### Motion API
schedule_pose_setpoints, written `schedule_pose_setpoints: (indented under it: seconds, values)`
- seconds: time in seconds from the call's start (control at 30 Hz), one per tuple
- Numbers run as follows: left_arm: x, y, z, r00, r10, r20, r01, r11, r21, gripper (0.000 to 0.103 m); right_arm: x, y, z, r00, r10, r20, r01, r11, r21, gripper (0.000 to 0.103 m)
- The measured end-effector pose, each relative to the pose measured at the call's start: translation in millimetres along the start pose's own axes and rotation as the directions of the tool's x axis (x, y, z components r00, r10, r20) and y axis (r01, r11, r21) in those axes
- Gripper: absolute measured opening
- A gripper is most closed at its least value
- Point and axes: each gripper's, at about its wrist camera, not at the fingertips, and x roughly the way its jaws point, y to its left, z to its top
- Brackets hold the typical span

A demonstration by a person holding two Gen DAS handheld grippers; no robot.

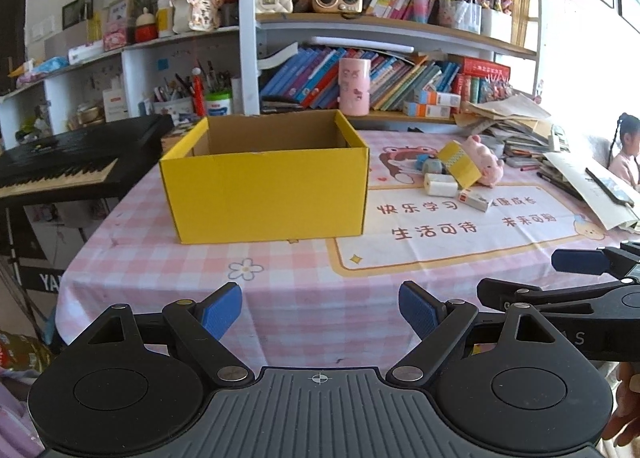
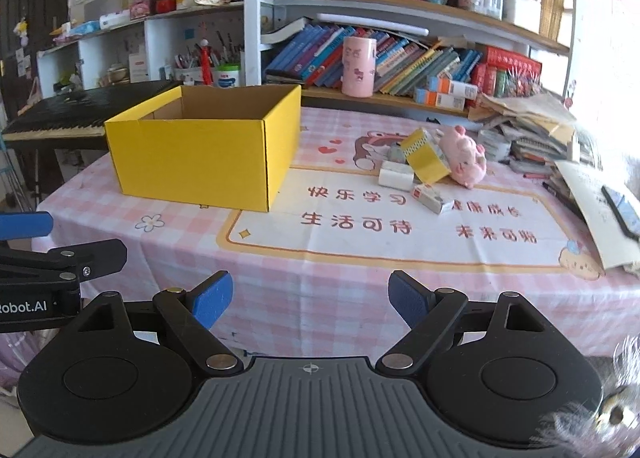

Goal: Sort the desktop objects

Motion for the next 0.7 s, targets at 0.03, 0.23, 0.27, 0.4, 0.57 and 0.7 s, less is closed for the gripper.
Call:
schedule_pose_setpoints:
  seconds: [0.03, 0.23, 0.27, 0.4, 0.57, 0.7]
  values:
    - [1, -1, 0, 1.000, -0.004, -0.003, 0.004, 1.000, 0.001, 0.088, 0, -2, 0, 1.000, 0.001, -0.005, -0.001, 1.000, 0.008, 0.084]
    - [8, -11, 2, 0.999, -0.041, -0.015, 0.042, 0.999, 0.025, 0.088, 2, -10, -3, 0.999, -0.022, -0.039, 0.023, 0.999, 0.032, 0.084]
    - [9, -13, 3, 0.999, -0.049, -0.015, 0.049, 0.998, 0.030, 0.088, 3, -11, -3, 0.998, -0.028, -0.049, 0.029, 0.999, 0.034, 0.084]
    - [15, -20, 5, 0.997, -0.073, -0.022, 0.074, 0.996, 0.043, 0.088, 6, -20, -4, 0.997, -0.035, -0.073, 0.039, 0.998, 0.053, 0.084]
    - [23, -33, 10, 0.994, -0.103, -0.027, 0.104, 0.992, 0.068, 0.088, 6, -30, -4, 0.995, -0.068, -0.076, 0.072, 0.996, 0.060, 0.084]
    - [27, -40, 16, 0.993, -0.114, -0.013, 0.115, 0.990, 0.077, 0.088, 9, -40, 0, 0.994, -0.085, -0.075, 0.090, 0.994, 0.066, 0.084]
